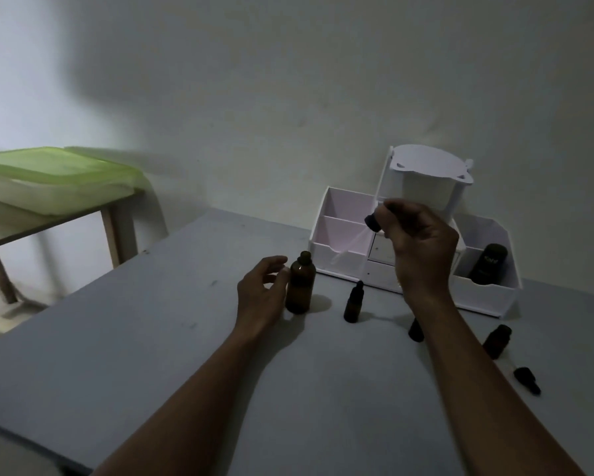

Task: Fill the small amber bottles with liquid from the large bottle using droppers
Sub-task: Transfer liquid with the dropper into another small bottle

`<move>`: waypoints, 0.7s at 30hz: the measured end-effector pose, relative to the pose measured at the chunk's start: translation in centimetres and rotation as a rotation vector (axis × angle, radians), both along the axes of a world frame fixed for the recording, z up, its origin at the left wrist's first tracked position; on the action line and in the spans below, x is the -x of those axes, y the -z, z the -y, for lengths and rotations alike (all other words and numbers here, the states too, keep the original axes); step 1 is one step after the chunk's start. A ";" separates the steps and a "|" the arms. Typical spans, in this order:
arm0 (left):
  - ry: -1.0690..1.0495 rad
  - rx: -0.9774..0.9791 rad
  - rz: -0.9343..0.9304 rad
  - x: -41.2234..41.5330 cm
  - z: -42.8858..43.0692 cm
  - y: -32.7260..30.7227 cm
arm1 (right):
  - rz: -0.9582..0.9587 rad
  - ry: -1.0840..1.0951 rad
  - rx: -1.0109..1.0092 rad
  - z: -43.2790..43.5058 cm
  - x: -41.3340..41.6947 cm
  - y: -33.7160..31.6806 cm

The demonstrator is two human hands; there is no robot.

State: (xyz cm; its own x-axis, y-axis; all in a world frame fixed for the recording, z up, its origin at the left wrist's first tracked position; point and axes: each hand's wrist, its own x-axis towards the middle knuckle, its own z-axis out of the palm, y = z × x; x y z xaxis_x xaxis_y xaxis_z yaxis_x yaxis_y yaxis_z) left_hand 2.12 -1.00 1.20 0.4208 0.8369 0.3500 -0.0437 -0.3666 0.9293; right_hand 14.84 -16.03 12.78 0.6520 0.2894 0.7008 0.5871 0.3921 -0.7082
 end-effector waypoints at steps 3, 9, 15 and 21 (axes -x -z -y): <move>0.025 0.034 0.008 -0.1 -0.2 0.3 | -0.018 0.025 0.019 -1.2 0.0 0.3; 0.063 0.062 0.003 -0.2 0.1 0.1 | -0.039 0.000 0.051 -2.9 0.7 1.2; 0.065 0.069 0.009 -0.1 0.1 0.0 | -0.029 0.013 0.063 -3.5 1.1 1.2; 0.068 0.103 0.017 -0.1 0.7 -0.2 | 0.070 0.016 0.097 -4.4 1.5 1.5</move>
